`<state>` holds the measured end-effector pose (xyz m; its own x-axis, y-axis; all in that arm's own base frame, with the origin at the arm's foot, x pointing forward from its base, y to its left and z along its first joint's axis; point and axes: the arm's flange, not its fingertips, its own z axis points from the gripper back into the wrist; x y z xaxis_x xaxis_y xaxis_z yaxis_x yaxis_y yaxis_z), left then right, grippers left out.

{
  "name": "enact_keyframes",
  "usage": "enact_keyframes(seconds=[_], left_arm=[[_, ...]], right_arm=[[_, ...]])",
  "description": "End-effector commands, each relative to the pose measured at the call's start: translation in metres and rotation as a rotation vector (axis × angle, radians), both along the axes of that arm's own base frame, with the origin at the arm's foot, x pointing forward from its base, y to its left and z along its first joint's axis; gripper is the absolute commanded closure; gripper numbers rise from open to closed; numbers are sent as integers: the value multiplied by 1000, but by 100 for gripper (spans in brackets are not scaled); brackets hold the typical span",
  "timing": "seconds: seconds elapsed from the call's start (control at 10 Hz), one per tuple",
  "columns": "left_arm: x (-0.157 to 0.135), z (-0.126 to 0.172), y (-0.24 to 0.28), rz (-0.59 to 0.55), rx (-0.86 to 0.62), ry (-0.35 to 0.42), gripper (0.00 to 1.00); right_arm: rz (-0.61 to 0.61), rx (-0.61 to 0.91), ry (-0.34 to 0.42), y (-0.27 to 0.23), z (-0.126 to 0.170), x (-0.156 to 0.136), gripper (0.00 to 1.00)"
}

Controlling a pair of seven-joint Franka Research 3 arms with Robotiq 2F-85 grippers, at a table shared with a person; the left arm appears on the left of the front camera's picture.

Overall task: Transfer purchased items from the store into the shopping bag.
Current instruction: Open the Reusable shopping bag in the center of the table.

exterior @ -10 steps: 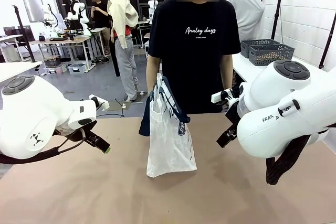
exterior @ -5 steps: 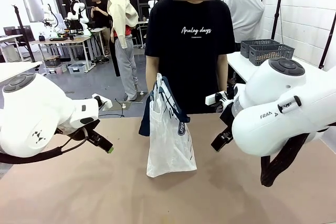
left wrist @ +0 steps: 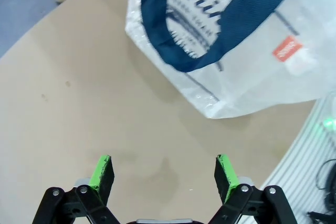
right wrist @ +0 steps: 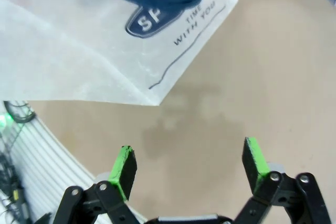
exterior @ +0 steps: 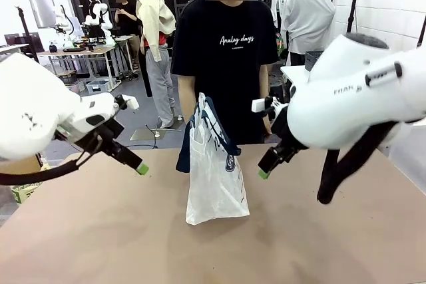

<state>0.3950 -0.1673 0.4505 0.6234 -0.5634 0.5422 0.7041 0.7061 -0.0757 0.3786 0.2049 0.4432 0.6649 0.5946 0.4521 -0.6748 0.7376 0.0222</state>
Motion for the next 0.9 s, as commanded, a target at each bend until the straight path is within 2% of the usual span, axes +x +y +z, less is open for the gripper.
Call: enact_keyframes(seconds=[0.0, 0.3, 0.5, 0.6, 0.8], left_arm=[[19, 27, 2, -15, -106, 37, 0], [48, 71, -18, 24, -218, 46, 0], [73, 92, -37, 55, -273, 96, 0], [84, 101, -47, 85, -280, 124, 0], [103, 106, -63, 42, -302, 155, 0]], right_arm=[[14, 24, 44, 9, 29, 16, 0], [-32, 38, 49, 48, 71, 47, 0], [-115, 38, 36, 82, 89, 76, 0], [-180, 28, 23, 98, 95, 93, 0], [-213, 47, 45, 112, 103, 127, 0]])
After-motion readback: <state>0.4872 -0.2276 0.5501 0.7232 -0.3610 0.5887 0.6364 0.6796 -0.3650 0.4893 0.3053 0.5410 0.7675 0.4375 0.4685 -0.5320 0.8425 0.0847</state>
